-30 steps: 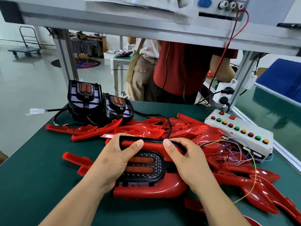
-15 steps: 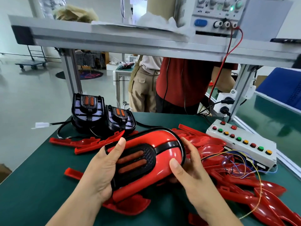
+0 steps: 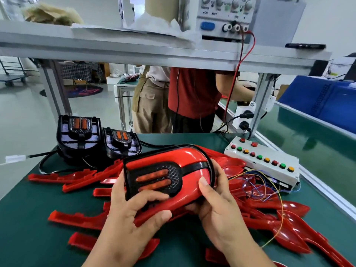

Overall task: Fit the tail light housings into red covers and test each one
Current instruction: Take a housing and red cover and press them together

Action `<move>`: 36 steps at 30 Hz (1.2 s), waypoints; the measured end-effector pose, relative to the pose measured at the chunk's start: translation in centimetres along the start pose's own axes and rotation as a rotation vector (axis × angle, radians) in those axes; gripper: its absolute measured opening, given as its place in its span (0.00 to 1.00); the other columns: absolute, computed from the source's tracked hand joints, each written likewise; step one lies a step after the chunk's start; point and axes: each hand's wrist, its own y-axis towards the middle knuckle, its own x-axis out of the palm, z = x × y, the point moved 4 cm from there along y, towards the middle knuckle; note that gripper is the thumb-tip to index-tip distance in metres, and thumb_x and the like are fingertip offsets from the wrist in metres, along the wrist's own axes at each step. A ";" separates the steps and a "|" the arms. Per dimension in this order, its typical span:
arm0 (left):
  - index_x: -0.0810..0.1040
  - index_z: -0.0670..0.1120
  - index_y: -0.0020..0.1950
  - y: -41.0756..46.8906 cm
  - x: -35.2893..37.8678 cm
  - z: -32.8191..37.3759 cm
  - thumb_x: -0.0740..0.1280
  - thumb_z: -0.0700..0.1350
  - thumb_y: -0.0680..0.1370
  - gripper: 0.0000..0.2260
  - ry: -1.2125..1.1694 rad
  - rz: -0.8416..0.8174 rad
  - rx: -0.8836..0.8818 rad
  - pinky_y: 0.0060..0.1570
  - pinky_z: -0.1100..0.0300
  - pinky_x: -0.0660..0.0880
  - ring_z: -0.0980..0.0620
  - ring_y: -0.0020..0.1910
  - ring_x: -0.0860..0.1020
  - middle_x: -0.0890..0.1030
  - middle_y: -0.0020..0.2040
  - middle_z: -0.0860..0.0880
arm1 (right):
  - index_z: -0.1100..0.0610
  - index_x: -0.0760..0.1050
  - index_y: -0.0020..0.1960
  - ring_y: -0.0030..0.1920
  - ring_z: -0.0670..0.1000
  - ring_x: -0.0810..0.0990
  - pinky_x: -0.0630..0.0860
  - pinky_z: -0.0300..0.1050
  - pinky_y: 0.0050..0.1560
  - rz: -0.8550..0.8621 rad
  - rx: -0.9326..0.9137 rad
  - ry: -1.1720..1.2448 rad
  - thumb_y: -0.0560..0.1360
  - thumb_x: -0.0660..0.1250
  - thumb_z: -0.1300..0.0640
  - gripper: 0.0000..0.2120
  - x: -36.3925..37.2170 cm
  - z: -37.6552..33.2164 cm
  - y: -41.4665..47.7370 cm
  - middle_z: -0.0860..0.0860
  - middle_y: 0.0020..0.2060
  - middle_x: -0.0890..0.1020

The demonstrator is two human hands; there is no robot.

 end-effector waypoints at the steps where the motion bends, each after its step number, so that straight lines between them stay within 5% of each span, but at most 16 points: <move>1: 0.82 0.69 0.46 0.4 0.0 0.1 0.74 0.66 0.63 0.13 -0.013 0.050 0.015 0.58 0.78 0.63 0.76 0.66 0.62 0.59 0.72 0.67 | 0.39 0.73 0.60 0.42 0.53 0.82 0.80 0.48 0.34 -0.010 -0.002 0.000 0.69 0.75 0.54 0.23 0.2 -0.1 -0.1 0.53 0.51 0.84; 3: 0.84 0.66 0.41 0.9 -0.3 0.2 0.73 0.59 0.62 0.09 -0.021 0.084 0.018 0.58 0.76 0.65 0.74 0.65 0.65 0.63 0.70 0.68 | 0.40 0.71 0.60 0.42 0.53 0.83 0.80 0.47 0.34 -0.032 -0.007 0.007 0.65 0.78 0.48 0.27 0.5 0.0 -0.3 0.54 0.52 0.83; 6: 0.85 0.65 0.42 1.1 -0.8 -0.1 0.74 0.54 0.63 0.09 -0.024 0.082 0.040 0.60 0.80 0.64 0.71 0.65 0.68 0.65 0.69 0.69 | 0.38 0.70 0.61 0.52 0.60 0.83 0.81 0.59 0.47 -0.059 -0.015 -0.002 0.60 0.82 0.42 0.34 0.7 0.2 -0.5 0.56 0.58 0.82; 9: 0.84 0.66 0.44 1.1 -0.9 0.4 0.73 0.61 0.68 0.06 0.002 0.103 0.070 0.59 0.77 0.66 0.70 0.67 0.67 0.65 0.69 0.70 | 0.35 0.68 0.64 0.60 0.63 0.79 0.75 0.66 0.59 -0.062 -0.031 -0.015 0.60 0.81 0.40 0.36 0.8 0.2 -0.6 0.56 0.61 0.80; 12: 0.84 0.66 0.46 1.0 -1.2 1.2 0.66 0.72 0.67 0.16 -0.012 0.141 0.102 0.61 0.70 0.68 0.67 0.69 0.66 0.67 0.70 0.69 | 0.37 0.66 0.70 0.61 0.63 0.79 0.73 0.68 0.60 -0.082 -0.029 0.001 0.64 0.78 0.42 0.38 1.0 -0.3 -0.7 0.56 0.62 0.80; 17: 0.82 0.66 0.49 0.7 -1.0 1.4 0.66 0.68 0.68 0.14 0.011 0.200 0.094 0.63 0.63 0.65 0.65 0.71 0.66 0.67 0.72 0.63 | 0.48 0.64 0.73 0.63 0.67 0.76 0.67 0.75 0.63 -0.049 -0.006 -0.010 0.69 0.72 0.48 0.35 1.0 -0.5 -0.9 0.60 0.63 0.78; 22: 0.82 0.66 0.47 0.6 -1.0 1.3 0.68 0.69 0.66 0.14 0.039 0.162 0.097 0.62 0.66 0.65 0.68 0.69 0.66 0.64 0.72 0.68 | 0.53 0.67 0.72 0.62 0.64 0.78 0.70 0.69 0.64 -0.029 -0.014 -0.054 0.74 0.70 0.47 0.29 0.9 -0.4 -0.8 0.59 0.61 0.80; 26: 0.83 0.66 0.45 0.6 -1.2 1.0 0.69 0.68 0.64 0.14 0.000 0.177 0.053 0.58 0.73 0.67 0.71 0.67 0.66 0.65 0.69 0.72 | 0.57 0.72 0.66 0.56 0.62 0.81 0.81 0.57 0.50 0.009 0.025 -0.112 0.62 0.77 0.35 0.41 1.0 -0.4 -0.7 0.61 0.57 0.81; 29: 0.82 0.63 0.45 0.8 -1.4 1.6 0.66 0.72 0.66 0.17 0.001 0.258 0.087 0.57 0.80 0.65 0.69 0.65 0.69 0.69 0.66 0.72 | 0.57 0.72 0.65 0.51 0.59 0.83 0.80 0.46 0.41 0.019 0.050 -0.100 0.56 0.79 0.33 0.45 1.0 -0.2 -0.8 0.60 0.55 0.82; 36: 0.82 0.62 0.42 0.8 -1.5 0.8 0.70 0.67 0.60 0.15 -0.005 0.153 0.003 0.57 0.75 0.66 0.73 0.67 0.64 0.62 0.67 0.77 | 0.57 0.74 0.63 0.51 0.59 0.83 0.81 0.48 0.44 -0.016 0.104 -0.049 0.57 0.81 0.39 0.41 1.0 0.0 -0.8 0.63 0.55 0.82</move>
